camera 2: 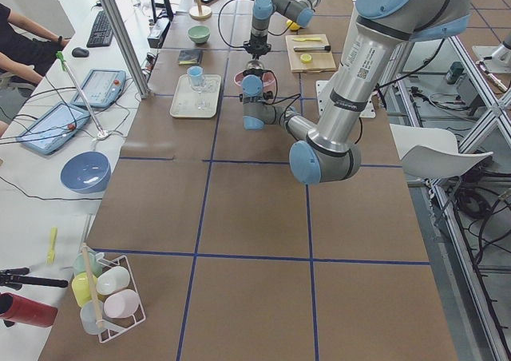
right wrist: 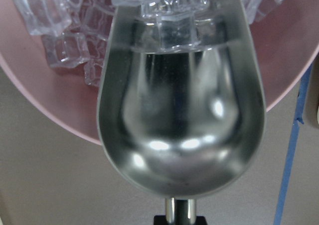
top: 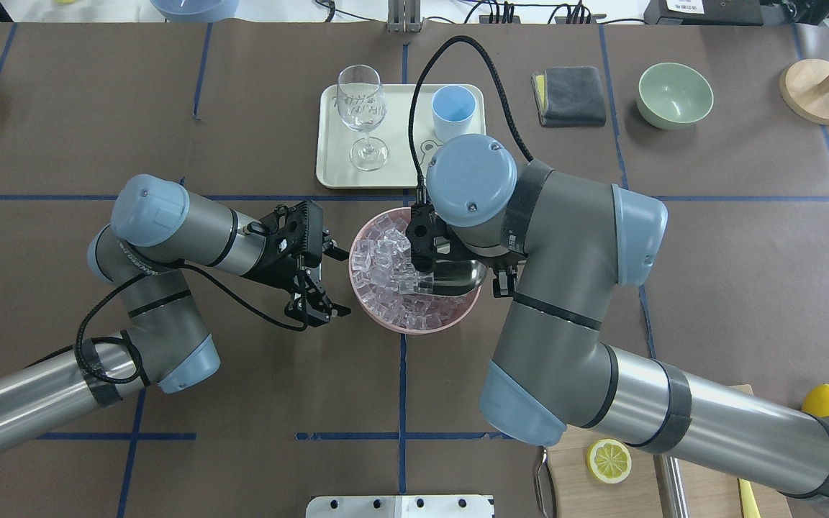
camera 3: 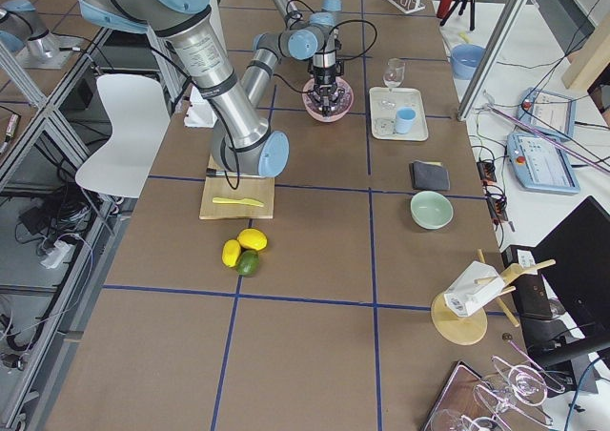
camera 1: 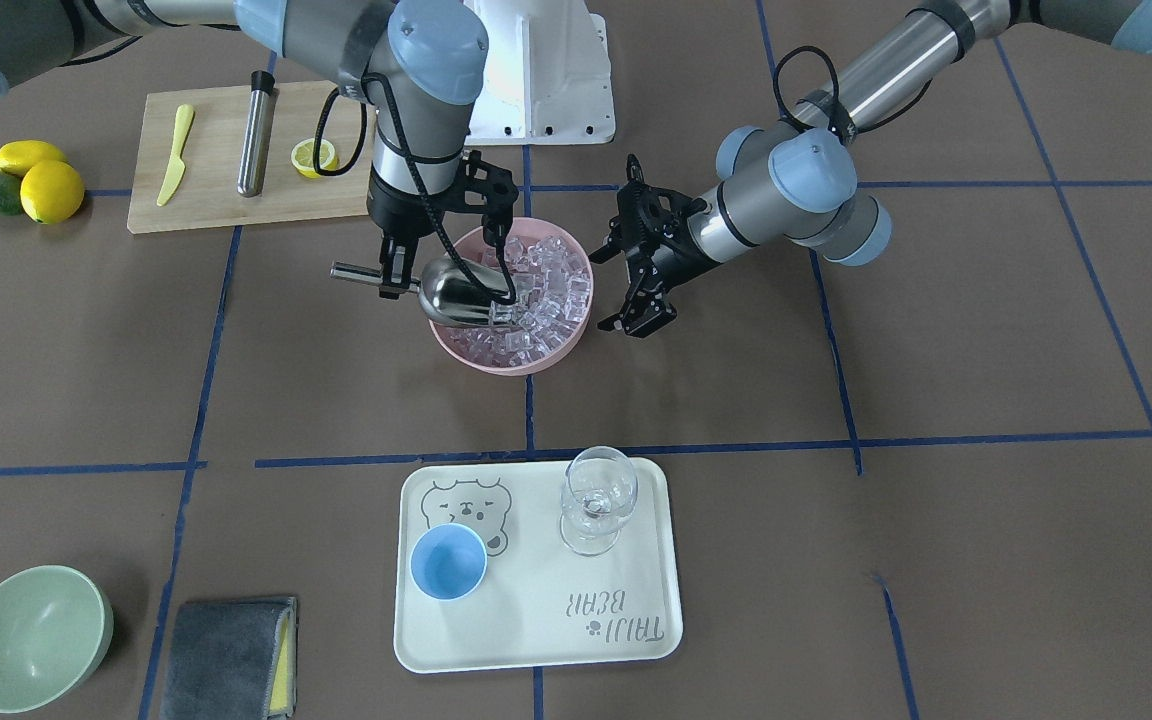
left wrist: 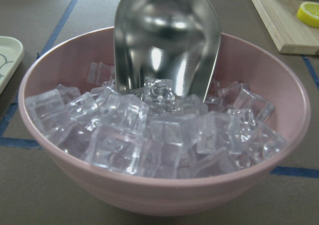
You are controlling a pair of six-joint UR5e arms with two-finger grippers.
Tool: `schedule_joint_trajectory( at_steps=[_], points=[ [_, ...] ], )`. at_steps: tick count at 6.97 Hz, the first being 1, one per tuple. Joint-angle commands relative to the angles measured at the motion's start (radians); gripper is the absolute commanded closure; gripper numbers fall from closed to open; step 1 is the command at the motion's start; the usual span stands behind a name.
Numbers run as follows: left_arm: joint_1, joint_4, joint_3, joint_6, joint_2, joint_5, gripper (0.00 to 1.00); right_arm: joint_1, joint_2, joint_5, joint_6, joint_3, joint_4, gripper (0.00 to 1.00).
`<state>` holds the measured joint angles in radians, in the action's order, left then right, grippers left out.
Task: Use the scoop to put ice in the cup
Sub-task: 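Tilt the bowl with the left gripper while the right scoops ice cubes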
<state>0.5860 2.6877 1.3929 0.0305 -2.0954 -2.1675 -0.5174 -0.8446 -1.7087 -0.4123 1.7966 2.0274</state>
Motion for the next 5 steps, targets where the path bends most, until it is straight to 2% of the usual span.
schedule_joint_trajectory(
  at_steps=[1, 3, 5],
  points=[
    [0.0, 0.0, 0.0, 0.0, -0.002, 0.002, 0.0, -0.01, -0.01, -0.035, 0.004, 0.007, -0.065, 1.0],
    [0.002, 0.0, 0.002, 0.002, -0.002, 0.0, 0.0, -0.007, -0.036, -0.049, 0.01, 0.007, -0.123, 1.0],
    [0.002, -0.002, 0.002, 0.0, -0.002, 0.002, 0.0, -0.009, -0.036, -0.068, 0.009, 0.009, -0.131, 1.0]
  ],
)
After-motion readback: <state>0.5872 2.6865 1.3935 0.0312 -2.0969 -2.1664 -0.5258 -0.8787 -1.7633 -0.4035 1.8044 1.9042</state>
